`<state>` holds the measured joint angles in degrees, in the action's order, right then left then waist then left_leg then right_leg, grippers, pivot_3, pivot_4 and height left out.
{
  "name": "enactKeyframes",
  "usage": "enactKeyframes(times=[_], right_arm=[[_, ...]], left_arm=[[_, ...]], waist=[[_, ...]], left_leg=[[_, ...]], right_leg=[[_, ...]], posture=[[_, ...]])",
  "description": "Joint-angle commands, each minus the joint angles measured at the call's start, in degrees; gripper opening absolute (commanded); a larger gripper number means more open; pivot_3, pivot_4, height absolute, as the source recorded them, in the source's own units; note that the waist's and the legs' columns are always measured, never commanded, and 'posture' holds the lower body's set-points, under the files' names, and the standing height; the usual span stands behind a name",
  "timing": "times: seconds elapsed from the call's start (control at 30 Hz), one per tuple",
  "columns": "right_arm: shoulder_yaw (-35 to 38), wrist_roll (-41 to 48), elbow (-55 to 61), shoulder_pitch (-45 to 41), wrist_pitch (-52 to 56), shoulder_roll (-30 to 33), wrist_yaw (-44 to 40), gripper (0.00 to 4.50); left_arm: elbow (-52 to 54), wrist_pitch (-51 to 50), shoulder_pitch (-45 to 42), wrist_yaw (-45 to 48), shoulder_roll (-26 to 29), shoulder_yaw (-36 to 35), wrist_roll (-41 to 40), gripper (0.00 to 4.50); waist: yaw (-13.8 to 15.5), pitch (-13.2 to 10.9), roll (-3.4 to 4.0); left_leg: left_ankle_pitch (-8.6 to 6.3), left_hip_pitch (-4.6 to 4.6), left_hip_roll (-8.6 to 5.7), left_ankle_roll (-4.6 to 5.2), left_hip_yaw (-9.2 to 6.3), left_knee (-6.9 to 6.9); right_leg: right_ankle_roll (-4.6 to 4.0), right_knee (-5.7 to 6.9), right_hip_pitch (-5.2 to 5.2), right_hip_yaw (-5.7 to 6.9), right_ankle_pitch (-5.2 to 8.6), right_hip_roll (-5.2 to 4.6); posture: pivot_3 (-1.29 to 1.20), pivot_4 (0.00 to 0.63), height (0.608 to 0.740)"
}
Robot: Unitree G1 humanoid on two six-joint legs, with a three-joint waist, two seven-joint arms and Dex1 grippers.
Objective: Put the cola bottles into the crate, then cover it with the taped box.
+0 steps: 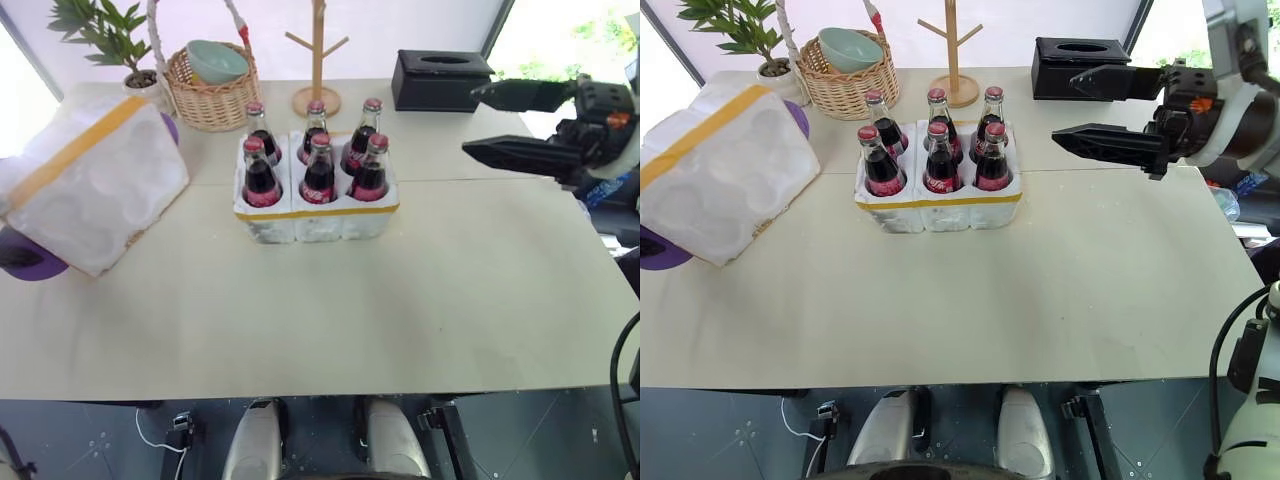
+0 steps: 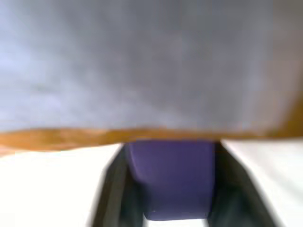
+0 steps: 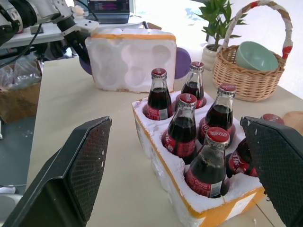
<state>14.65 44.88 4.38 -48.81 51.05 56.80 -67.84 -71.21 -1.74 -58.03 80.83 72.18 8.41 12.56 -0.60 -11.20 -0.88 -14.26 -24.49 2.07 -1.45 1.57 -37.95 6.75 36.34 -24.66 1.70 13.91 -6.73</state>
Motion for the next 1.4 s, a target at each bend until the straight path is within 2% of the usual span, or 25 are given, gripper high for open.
enactKeyframes(times=[0.03, 0.2, 0.33, 0.5, 0.67, 0.8, 0.9, 1.07, 1.17, 1.3, 1.4], right_arm=[[1.6, -0.3, 1.5, 0.3, -2.0, 1.3, 0.8, 4.5], [2.4, -0.3, 1.5, 2.6, -2.1, 1.9, 1.7, 4.5], [3.6, -0.1, 2.4, 5.2, -2.1, 2.2, 2.7, 4.5], [5.7, 0.4, 3.0, 8.9, -1.4, 3.2, 3.6, 4.5], [9.8, 2.2, 5.9, 16.9, -0.4, 6.4, 0.3, 4.5], [12.2, 3.9, 7.7, 20.0, 0.7, 6.5, 1.7, 4.5], [14.7, 5.7, 9.2, 21.8, 2.2, 5.9, 3.4, 4.5], [16.6, 7.3, 10.8, 24.6, 3.0, 5.3, 6.0, 4.5], [17.0, 8.1, 10.7, 25.1, 3.1, 5.1, 7.0, 4.5], [16.5, 8.6, 10.8, 25.5, 2.5, 4.5, 8.2, 4.5], [16.0, 8.7, 10.9, 25.7, 2.0, 4.3, 8.5, 4.5]], left_arm=[[0.6, 4.5, -2.2, -6.2, 0.8, -1.6, 0.4, 0.4], [6.5, 15.7, -5.9, -18.4, -0.3, -5.0, -1.3, 0.4], [15.1, 18.3, -6.3, -26.1, -3.5, -8.3, -3.4, 0.4], [36.2, 21.5, 0.4, -34.5, -10.7, -7.2, -0.8, 0.4], [43.7, 26.1, 0.8, -44.0, -16.1, -2.5, 8.7, 0.4], [43.3, 28.3, -0.3, -50.1, -17.6, 0.4, 15.3, 0.4], [46.6, 28.0, 0.5, -55.8, -18.4, 3.7, 23.8, 0.4], [52.5, 22.1, 1.3, -55.0, -22.1, 2.4, 23.2, 0.4], [55.4, 15.2, 1.3, -51.8, -24.4, 0.4, 19.7, 0.4], [55.5, 6.7, 0.0, -49.5, -27.5, -2.1, 16.6, 0.4], [54.5, 6.4, -1.7, -50.8, -27.2, -2.1, 17.3, 0.4]], waist=[[0.0, 0.0, -0.04], [0.1, 0.0, -0.2], [0.6, 0.0, -0.26], [1.0, 0.0, -0.23], [1.3, 0.0, -0.24], [1.3, 0.0, -0.23], [1.6, 0.0, -0.23], [3.3, 0.0, -0.27], [3.7, 0.0, -0.27], [4.0, 0.0, -0.27], [4.0, 0.0, -0.28]], left_leg=[[0.0, 0.0, 0.0, 0.0, 0.0, -0.01], [0.0, -0.03, 0.0, 0.0, -0.03, -0.04], [0.0, -0.03, -0.01, 0.0, -0.04, -0.09], [0.0, -0.01, -0.02, -0.01, -0.03, -0.14], [0.0, -0.02, -0.03, 0.0, -0.03, -0.15], [0.01, 0.02, -0.04, 0.0, -0.02, -0.18], [0.01, 0.04, -0.04, 0.0, -0.03, -0.21], [0.01, 0.01, -0.09, 0.0, -0.09, -0.33], [0.01, 0.01, -0.11, 0.0, -0.09, -0.36], [0.01, 0.01, -0.12, 0.0, -0.11, -0.38], [0.01, 0.01, -0.12, 0.0, -0.12, -0.39]], right_leg=[[0.0, 0.0, 0.0, 0.0, 0.0, 0.0], [0.0, 0.01, 0.0, 0.01, 0.0, 0.0], [0.03, 0.0, 0.05, 0.01, -0.02, -0.03], [0.08, 0.01, 0.1, -0.01, -0.05, -0.04], [0.08, -0.02, 0.1, -0.01, -0.07, -0.02], [0.09, 0.01, 0.11, -0.03, -0.07, -0.02], [0.1, 0.02, 0.17, -0.02, -0.08, -0.02], [0.25, -0.1, 0.34, -0.02, -0.17, -0.03], [0.25, -0.11, 0.35, -0.02, -0.18, -0.05], [0.25, -0.1, 0.36, -0.02, -0.18, -0.05], [0.26, -0.1, 0.36, -0.02, -0.18, -0.05]], posture=[[0.0, 0.15, 0.736], [0.0, 0.15, 0.736], [0.0, 0.15, 0.736], [0.0, 0.15, 0.736], [0.0, 0.15, 0.736], [0.0, 0.15, 0.736], [0.0, 0.15, 0.736], [0.0, 0.15, 0.736], [0.0, 0.15, 0.736], [0.0, 0.15, 0.736], [0.0, 0.15, 0.736]])
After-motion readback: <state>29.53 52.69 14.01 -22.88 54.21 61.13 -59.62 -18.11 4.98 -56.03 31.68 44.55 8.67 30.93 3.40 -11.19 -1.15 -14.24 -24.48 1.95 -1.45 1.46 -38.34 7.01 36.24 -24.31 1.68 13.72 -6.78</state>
